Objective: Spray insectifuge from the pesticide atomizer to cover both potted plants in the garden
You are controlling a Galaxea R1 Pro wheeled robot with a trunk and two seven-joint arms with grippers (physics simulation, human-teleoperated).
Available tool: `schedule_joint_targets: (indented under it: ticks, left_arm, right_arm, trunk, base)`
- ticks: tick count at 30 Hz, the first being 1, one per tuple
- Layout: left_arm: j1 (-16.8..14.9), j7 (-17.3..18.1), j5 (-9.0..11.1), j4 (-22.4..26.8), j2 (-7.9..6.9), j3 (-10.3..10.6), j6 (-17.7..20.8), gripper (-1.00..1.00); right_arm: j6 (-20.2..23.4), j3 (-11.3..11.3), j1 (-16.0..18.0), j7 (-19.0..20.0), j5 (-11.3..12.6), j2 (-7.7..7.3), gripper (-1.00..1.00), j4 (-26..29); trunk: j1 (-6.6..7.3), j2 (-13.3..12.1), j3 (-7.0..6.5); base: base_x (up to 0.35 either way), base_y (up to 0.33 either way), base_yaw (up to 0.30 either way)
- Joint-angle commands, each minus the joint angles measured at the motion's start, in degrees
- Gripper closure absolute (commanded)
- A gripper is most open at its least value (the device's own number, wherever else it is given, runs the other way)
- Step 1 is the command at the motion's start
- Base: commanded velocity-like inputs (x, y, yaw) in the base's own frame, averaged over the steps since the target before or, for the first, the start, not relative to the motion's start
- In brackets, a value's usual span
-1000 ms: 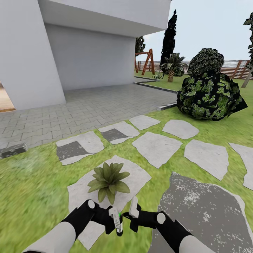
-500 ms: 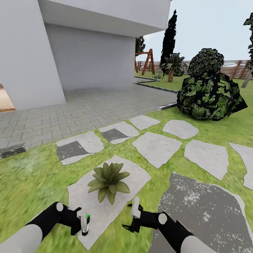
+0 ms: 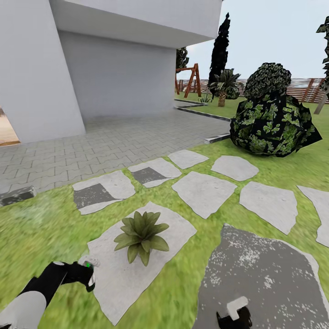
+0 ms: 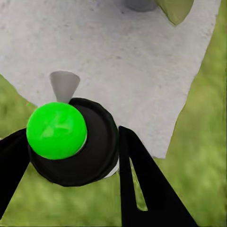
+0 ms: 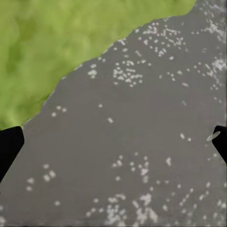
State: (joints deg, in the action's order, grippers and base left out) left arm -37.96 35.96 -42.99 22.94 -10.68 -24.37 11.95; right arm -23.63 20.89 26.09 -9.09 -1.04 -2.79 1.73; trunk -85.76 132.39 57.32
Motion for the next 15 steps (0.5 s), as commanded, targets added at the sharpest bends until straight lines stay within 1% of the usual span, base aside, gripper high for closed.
schedule_joint_targets:
  ticks: [1, 2, 3, 4, 5, 7, 11, 13, 15]
  left_arm:
    - [-0.16, 0.35, -0.18, 0.26, 0.58, -0.55, 4.06, 1.0]
    - [-0.25, 0.3, -0.29, 0.38, 0.96, -0.53, 6.22, 1.0]
    - [-0.38, 0.27, -0.35, 0.46, 1.23, -0.46, 8.06, 1.0]
    - [-0.47, 0.27, -0.38, 0.51, 1.31, -0.45, 9.1, 1.0]
    - [-0.67, 0.26, -0.44, 0.56, 1.41, -0.43, 11.0, 1.0]
    - [-0.81, 0.25, -0.6, 0.57, 1.5, -0.39, 13.79, 1.0]
    - [-0.84, 0.51, -0.61, 0.59, 1.55, 0.22, 14.57, 1.0]
    - [-0.88, 0.72, -0.61, 0.61, 1.67, 2.21, 15.01, 1.0]
    - [-1.07, 0.71, -0.61, 0.67, 1.91, 3.52, 15.41, 1.0]
  right_arm:
    - [-0.06, 0.47, -0.5, -0.85, 4.21, -0.08, -1.0, -0.04]
    - [-0.08, 0.44, -0.76, -1.31, 7.62, -0.38, -1.0, -0.05]
    - [-0.09, 0.42, -0.92, -2.41, 11.71, -1.02, -1.0, -0.05]
    - [-0.06, 0.44, -0.96, -2.89, 13.67, -1.26, -1.0, -0.06]
    - [-0.04, 0.45, -1.0, -3.18, 16.18, -1.47, -1.0, -0.06]
    - [-0.02, 0.52, -1.03, -3.29, 18.47, -1.63, -1.0, -0.06]
    - [-0.01, 0.55, -1.04, -3.32, 19.13, -1.68, -1.0, -0.06]
    - [-0.01, 0.59, -1.04, -3.44, 19.34, -1.63, -1.0, -0.06]
    - [-0.01, 0.65, -1.04, -3.5, 19.42, -1.36, -1.0, -0.04]
  trunk:
    - [0.01, 0.02, 0.05]
    - [0.01, 0.02, 0.05]
    - [0.01, 0.02, 0.05]
    - [0.01, 0.02, 0.05]
    - [0.01, 0.02, 0.05]
    - [0.01, 0.02, 0.05]
    - [0.01, 0.02, 0.05]
    - [0.01, 0.02, 0.05]
    - [0.01, 0.02, 0.05]
  base:
    - [0.0, 0.0, 0.0]
    - [0.0, 0.0, 0.0]
    - [0.0, 0.0, 0.0]
    - [0.0, 0.0, 0.0]
    - [0.0, 0.0, 0.0]
    - [0.0, 0.0, 0.0]
    - [0.0, 0.0, 0.0]
    - [0.0, 0.0, 0.0]
    - [0.0, 0.0, 0.0]
